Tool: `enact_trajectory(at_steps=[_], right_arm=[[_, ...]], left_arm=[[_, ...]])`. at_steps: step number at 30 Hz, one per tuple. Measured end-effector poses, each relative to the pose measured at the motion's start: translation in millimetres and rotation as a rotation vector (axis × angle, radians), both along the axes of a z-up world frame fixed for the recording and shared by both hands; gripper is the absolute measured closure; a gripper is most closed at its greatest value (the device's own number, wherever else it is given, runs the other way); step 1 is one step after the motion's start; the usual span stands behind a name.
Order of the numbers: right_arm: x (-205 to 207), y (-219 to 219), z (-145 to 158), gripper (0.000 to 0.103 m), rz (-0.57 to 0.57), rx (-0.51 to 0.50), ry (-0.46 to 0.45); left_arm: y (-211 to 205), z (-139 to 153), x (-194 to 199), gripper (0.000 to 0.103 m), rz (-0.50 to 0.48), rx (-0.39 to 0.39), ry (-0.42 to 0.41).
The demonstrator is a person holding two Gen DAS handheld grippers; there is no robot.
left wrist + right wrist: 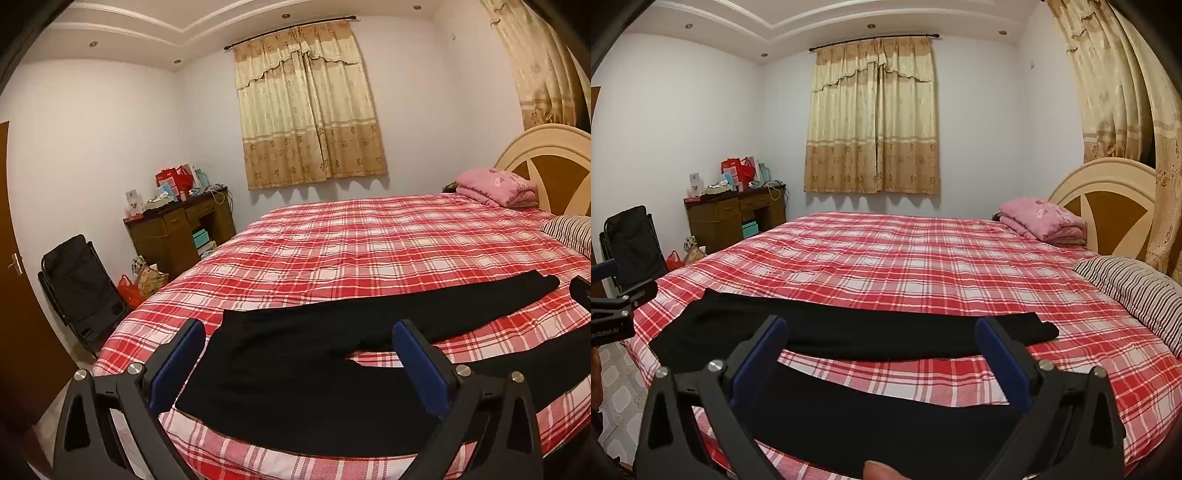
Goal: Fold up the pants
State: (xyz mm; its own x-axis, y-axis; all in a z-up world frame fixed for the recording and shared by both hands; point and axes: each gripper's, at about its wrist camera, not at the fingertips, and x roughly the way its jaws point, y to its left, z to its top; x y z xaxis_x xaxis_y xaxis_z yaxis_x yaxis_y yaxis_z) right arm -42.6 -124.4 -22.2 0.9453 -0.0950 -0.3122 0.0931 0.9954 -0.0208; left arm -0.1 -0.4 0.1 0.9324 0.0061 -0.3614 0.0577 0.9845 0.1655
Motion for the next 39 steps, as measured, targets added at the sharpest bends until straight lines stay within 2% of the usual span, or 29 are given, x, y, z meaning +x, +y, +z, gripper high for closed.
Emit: enact_trajectory(at_steps=[18,39], right_arm=[[1,-2,-1,0.000,-0.012,-0.013,-0.008],[1,-2,-2,0.000,-0.012,-0.018,0.000]], left_arm=[[-8,1,-6,0.001,0.010,-0.014,-0.003],[8,-2,5,0.001,0.017,-0.022,0.003]])
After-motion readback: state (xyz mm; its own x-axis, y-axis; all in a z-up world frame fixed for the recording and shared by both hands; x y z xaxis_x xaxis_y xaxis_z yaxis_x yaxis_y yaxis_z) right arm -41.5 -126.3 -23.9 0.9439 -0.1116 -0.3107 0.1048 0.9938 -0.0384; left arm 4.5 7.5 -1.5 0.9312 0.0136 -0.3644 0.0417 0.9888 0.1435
